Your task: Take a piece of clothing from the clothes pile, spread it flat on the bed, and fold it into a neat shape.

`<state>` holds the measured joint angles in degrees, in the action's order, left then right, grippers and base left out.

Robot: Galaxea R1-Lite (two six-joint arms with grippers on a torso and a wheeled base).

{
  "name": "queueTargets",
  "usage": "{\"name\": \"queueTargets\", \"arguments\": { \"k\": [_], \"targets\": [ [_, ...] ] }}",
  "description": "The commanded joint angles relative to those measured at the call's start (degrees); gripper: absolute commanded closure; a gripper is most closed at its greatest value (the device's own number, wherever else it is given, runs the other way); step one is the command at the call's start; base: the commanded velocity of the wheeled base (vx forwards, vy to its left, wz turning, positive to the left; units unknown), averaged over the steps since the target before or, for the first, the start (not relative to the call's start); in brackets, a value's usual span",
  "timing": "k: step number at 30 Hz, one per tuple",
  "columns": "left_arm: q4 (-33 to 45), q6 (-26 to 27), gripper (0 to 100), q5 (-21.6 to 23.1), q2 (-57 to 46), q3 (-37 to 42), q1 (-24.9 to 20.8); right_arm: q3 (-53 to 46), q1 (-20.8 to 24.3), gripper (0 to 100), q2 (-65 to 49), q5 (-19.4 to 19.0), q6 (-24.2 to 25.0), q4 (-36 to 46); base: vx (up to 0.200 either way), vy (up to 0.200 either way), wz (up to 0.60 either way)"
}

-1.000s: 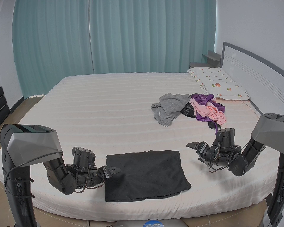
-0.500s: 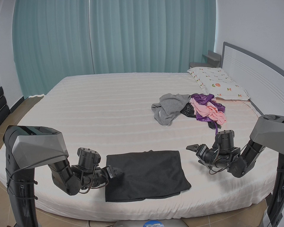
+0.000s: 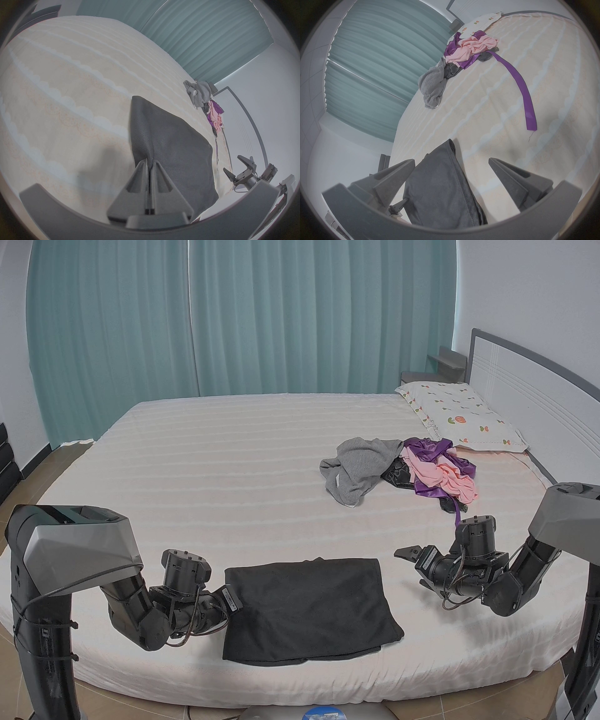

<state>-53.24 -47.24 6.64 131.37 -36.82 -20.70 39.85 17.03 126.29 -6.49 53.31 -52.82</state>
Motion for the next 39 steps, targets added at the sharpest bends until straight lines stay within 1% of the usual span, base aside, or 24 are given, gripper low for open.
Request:
{"name": "queueTargets", "arguments": {
  "k": [1, 23, 39],
  "targets": [
    [-0.1, 0.1, 100, 0.0, 0.0, 0.0, 0.1, -0.1, -0.2, 0, 0.1, 0.0, 0.0, 0.0, 0.0, 0.0, 0.0],
    [-0.4, -0.2, 100, 0.3, 0.1, -0.8, 0.3, -0.6, -0.3, 0, 0.4, -0.1, 0.2, 0.1, 0.0, 0.0, 0.0],
    [-0.1, -0.2, 100, 0.1, -0.7, -0.6, 0.8, -0.6, -0.3, 0, 0.6, -0.1, 0.2, 0.1, 0.0, 0.2, 0.0]
  ]
}}
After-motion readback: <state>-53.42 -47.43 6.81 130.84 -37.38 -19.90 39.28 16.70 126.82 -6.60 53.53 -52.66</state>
